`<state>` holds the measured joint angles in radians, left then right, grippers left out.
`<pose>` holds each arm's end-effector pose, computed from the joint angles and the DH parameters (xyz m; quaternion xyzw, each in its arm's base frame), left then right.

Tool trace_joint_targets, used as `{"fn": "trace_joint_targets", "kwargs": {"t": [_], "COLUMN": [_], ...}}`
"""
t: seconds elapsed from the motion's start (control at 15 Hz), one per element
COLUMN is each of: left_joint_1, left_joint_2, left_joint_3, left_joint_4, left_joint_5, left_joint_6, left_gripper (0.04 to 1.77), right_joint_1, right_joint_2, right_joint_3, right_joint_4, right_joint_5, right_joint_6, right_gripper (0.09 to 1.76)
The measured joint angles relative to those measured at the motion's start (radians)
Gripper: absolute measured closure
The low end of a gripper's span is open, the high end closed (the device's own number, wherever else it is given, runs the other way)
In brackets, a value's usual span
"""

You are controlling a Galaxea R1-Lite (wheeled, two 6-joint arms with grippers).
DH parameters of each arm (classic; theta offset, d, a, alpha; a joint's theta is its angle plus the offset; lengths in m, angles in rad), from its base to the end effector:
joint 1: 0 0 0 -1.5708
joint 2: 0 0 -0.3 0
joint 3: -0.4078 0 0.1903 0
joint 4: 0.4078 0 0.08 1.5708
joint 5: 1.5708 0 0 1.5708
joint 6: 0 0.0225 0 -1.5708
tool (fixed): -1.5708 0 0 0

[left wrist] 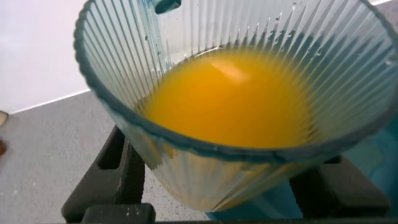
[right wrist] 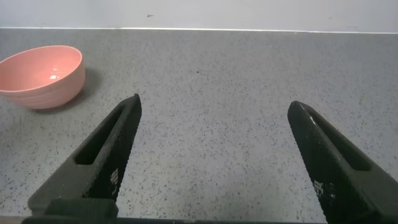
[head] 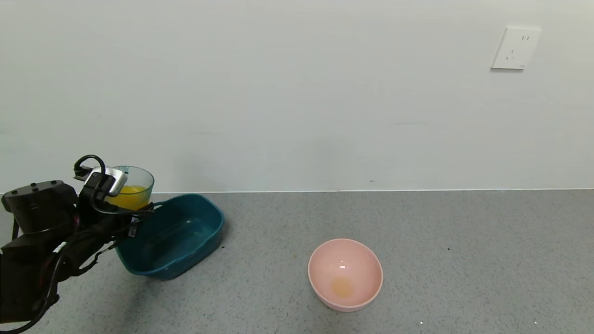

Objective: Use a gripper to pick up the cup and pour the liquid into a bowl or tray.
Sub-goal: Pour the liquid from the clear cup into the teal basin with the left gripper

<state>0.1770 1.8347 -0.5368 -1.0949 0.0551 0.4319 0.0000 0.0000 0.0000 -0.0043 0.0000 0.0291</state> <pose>0.2935 0.0538 0.1211 0.2057 0.1235 0.0908 0.9665 -0.0228 0.0000 0.0759 0.0145 -0.0021 0.0000 0.9999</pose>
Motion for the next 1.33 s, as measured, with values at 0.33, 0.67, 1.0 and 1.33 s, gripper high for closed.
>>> {"fn": "trace_joint_targets", "kwargs": {"t": [0.33, 0.67, 1.0, 1.33], "left_joint_1": [0.019, 0.020, 0.021, 0.031], "left_joint_2": [0.038, 0.041, 0.037, 0.035], "left_joint_3": [0.031, 0.036, 0.031, 0.022], "left_joint_4": [-0.064, -0.067, -0.069, -0.069], "left_joint_5": [-0.011, -0.010, -0.005, -0.002], "left_joint_6": [0.099, 0.177, 0.245, 0.367], "left_gripper": [0.52, 0.52, 0.52, 0.52], "right_joint_1": [0.000, 0.000, 0.000, 0.000], "right_joint_2": [0.000, 0.000, 0.000, 0.000], "right_joint_3": [0.000, 0.000, 0.000, 0.000], "right_joint_4": [0.000, 0.000, 0.000, 0.000], "right_joint_5": [0.000, 0.000, 0.000, 0.000], "right_joint_6": [0.000, 0.000, 0.000, 0.000], "right_gripper": [0.14, 0.14, 0.14, 0.14]}}
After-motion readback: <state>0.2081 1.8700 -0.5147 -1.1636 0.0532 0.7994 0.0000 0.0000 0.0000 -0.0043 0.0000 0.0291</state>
